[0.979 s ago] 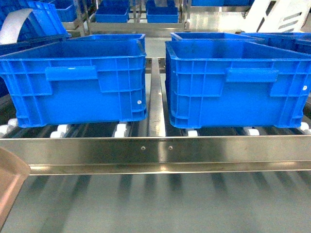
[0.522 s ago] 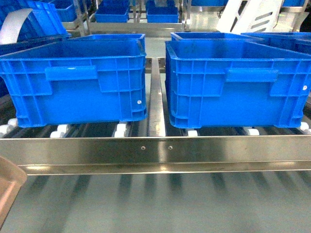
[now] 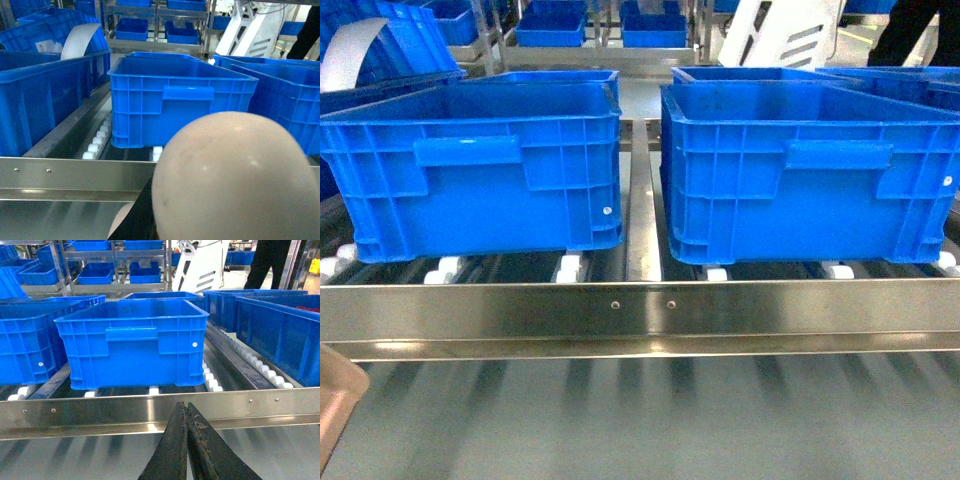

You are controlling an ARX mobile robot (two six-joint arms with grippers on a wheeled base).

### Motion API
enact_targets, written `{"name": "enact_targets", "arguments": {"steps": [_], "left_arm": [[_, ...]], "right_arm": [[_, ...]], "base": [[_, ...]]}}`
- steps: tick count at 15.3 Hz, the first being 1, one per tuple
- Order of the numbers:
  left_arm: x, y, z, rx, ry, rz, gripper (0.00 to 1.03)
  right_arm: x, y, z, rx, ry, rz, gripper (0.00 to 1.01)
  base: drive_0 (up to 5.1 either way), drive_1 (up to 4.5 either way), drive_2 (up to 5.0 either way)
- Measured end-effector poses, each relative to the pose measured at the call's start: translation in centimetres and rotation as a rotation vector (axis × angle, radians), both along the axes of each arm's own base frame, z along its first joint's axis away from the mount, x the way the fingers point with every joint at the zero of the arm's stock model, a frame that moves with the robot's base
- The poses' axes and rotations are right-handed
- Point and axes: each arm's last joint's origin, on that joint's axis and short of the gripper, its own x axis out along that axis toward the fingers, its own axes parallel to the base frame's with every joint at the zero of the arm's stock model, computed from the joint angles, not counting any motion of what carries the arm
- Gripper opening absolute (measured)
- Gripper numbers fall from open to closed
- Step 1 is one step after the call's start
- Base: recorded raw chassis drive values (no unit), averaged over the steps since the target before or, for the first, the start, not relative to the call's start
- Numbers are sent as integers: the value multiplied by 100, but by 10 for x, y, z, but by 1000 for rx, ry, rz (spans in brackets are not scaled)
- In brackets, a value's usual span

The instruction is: Place part in tray to right shelf

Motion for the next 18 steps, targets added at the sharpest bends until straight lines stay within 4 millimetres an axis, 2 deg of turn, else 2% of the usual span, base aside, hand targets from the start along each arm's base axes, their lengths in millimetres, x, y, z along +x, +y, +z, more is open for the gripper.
{"name": "enact_targets", "arguments": {"steps": [4, 5, 7, 9, 14, 18], "left_arm": [[0, 0, 0, 1, -2, 0, 16], [0, 0, 0, 1, -2, 0, 16], [0, 0, 0, 1, -2, 0, 16], [0, 0, 0, 1, -2, 0, 16], [0, 0, 0, 1, -2, 0, 16], [0, 0, 0, 1, -2, 0, 16]], "right_arm": [[0, 0, 0, 0, 0, 0, 2], [0, 0, 0, 0, 0, 0, 6], [0, 0, 0, 0, 0, 0, 28], [0, 0, 0, 0, 0, 0, 57], [0, 0, 0, 0, 0, 0, 100], [0, 0, 0, 0, 0, 0, 98]], "base": [[0, 0, 0], [0, 0, 0], [0, 0, 0], [0, 0, 0], [0, 0, 0], [0, 0, 0]]}}
